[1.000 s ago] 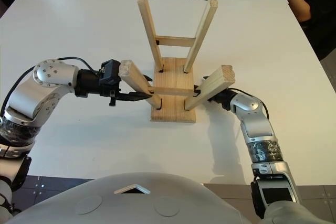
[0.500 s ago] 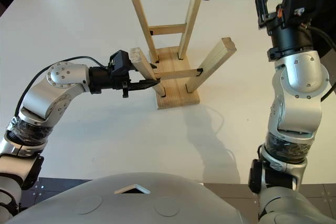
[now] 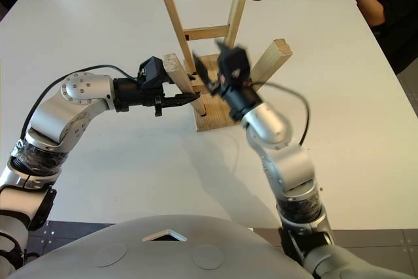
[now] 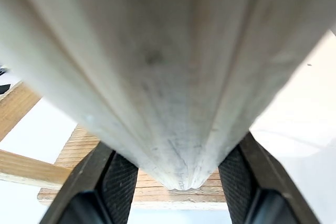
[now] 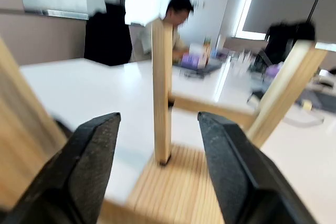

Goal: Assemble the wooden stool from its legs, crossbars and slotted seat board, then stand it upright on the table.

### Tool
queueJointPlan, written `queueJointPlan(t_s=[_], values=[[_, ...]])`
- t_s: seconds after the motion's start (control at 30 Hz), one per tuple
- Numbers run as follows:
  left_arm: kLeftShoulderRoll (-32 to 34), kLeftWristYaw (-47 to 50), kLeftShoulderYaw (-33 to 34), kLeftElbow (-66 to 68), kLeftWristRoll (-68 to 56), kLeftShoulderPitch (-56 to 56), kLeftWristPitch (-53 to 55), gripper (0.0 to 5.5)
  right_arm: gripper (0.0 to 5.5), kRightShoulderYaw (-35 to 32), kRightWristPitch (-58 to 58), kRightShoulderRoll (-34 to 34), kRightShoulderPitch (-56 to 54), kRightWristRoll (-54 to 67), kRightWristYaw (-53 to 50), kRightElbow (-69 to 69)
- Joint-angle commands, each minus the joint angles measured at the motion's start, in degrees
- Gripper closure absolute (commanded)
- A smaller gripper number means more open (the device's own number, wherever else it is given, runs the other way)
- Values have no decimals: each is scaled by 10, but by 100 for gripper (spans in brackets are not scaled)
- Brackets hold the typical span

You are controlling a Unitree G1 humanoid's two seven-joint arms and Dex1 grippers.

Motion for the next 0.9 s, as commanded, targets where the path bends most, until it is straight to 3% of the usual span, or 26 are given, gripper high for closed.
queueJointPlan(t_s=[0.03,0.3,0.43,0.63,0.7,0.77,0.9], values=[[24,-8,-35,40,56,17,40,347,280,40,-2,2,57,-32,7,85],[28,-22,-40,52,66,9,34,347,280,0,-52,14,12,1,48,0],[32,-24,-36,58,68,10,34,347,280,-142,-8,44,-55,217,54,-106],[30,-23,-39,70,74,3,34,347,280,-423,9,-74,-73,528,67,-18],[31,-25,-42,71,76,1,33,347,280,-481,0,-110,-73,516,65,46],[34,-28,-45,73,80,0,29,347,280,-490,-27,-150,-68,407,44,113],[34,-33,-54,76,88,-2,23,347,280,-403,-127,-223,-17,135,18,234]])
